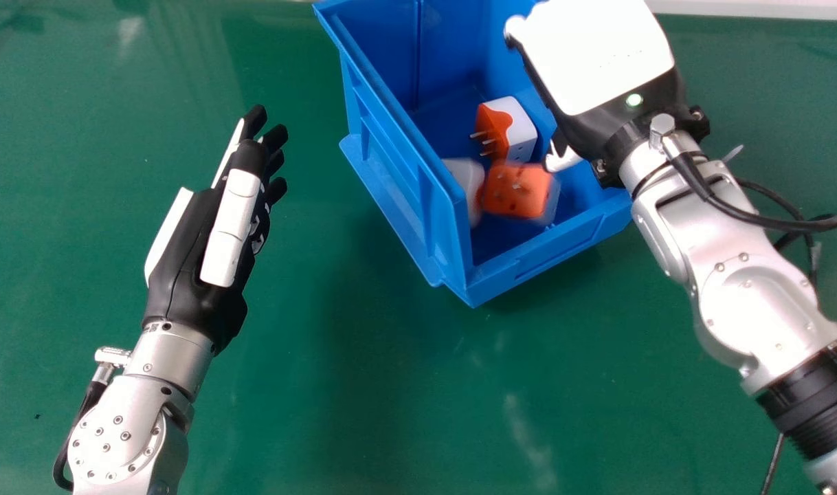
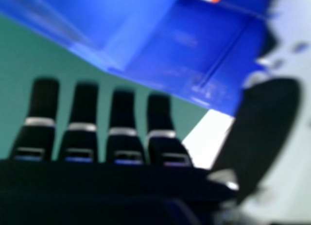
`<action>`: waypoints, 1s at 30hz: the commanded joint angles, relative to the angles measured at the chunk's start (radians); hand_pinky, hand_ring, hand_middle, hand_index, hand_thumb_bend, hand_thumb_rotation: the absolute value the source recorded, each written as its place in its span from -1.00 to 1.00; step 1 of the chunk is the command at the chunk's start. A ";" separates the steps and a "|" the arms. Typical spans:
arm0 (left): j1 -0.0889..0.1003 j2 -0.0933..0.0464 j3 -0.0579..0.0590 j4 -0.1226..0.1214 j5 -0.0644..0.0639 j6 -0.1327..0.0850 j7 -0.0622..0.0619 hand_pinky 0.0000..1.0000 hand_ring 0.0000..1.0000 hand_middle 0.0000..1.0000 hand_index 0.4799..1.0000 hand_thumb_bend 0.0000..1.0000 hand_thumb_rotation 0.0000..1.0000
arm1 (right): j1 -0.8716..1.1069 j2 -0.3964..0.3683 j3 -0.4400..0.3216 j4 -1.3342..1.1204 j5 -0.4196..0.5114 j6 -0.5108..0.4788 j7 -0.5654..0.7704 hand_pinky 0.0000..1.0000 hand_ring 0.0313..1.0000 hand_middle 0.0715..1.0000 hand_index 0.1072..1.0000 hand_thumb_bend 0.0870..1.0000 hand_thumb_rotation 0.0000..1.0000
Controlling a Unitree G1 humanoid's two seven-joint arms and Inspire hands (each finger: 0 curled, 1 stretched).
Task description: Pick all objects and put in blue box
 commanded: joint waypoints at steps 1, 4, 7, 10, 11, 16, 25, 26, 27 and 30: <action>-0.011 0.002 0.004 -0.009 -0.003 -0.013 -0.001 1.00 1.00 0.97 0.99 0.65 0.88 | 0.001 0.011 -0.008 -0.053 -0.020 0.030 0.002 0.79 0.84 0.85 0.83 0.84 -0.39; -0.010 0.003 0.002 -0.016 0.001 -0.007 0.001 1.00 1.00 0.97 1.00 0.65 0.89 | 0.017 0.025 -0.018 -0.097 -0.025 0.059 0.007 0.87 0.90 0.91 0.89 0.90 -0.34; -0.008 0.001 0.002 -0.016 0.002 -0.013 0.002 1.00 1.00 0.97 1.00 0.66 0.89 | 0.058 0.032 -0.035 -0.170 -0.023 0.087 0.003 0.92 0.93 0.94 0.93 0.93 -0.31; -0.008 0.001 0.001 -0.017 0.001 -0.011 0.003 1.00 1.00 0.97 1.00 0.66 0.89 | 0.117 0.037 -0.052 -0.249 -0.036 0.115 -0.013 0.93 0.95 0.95 0.95 0.94 -0.31; -0.007 0.002 0.000 -0.018 0.004 -0.011 0.005 1.00 1.00 0.97 1.00 0.66 0.89 | 0.135 0.045 -0.061 -0.272 -0.032 0.123 -0.015 0.95 0.96 0.96 0.96 0.93 -0.31; -0.010 0.003 0.006 -0.009 -0.011 -0.014 -0.007 1.00 1.00 0.97 1.00 0.65 0.90 | 0.241 0.089 -0.108 -0.405 -0.030 0.162 -0.034 0.97 0.98 0.98 0.98 0.89 -0.27; -0.009 0.004 0.012 -0.013 -0.016 -0.007 -0.017 1.00 1.00 0.98 1.00 0.64 0.89 | 0.517 0.231 -0.224 -0.648 0.149 0.132 -0.173 0.99 1.00 1.00 1.00 0.79 -0.11; -0.008 0.005 0.013 -0.014 -0.018 -0.008 -0.020 1.00 1.00 0.98 1.00 0.64 0.89 | 0.555 0.250 -0.235 -0.671 0.165 0.123 -0.211 0.99 1.00 1.00 1.00 0.79 -0.11; -0.008 0.007 0.014 -0.014 -0.019 -0.008 -0.023 1.00 1.00 0.98 1.00 0.64 0.88 | 0.593 0.266 -0.246 -0.692 0.184 0.109 -0.249 1.00 1.00 1.00 1.00 0.78 -0.05; -0.008 0.007 0.016 -0.015 -0.021 -0.006 -0.022 1.00 1.00 0.99 1.00 0.64 0.88 | 0.697 0.315 -0.279 -0.765 0.239 0.078 -0.327 0.99 1.00 1.00 1.00 0.78 0.03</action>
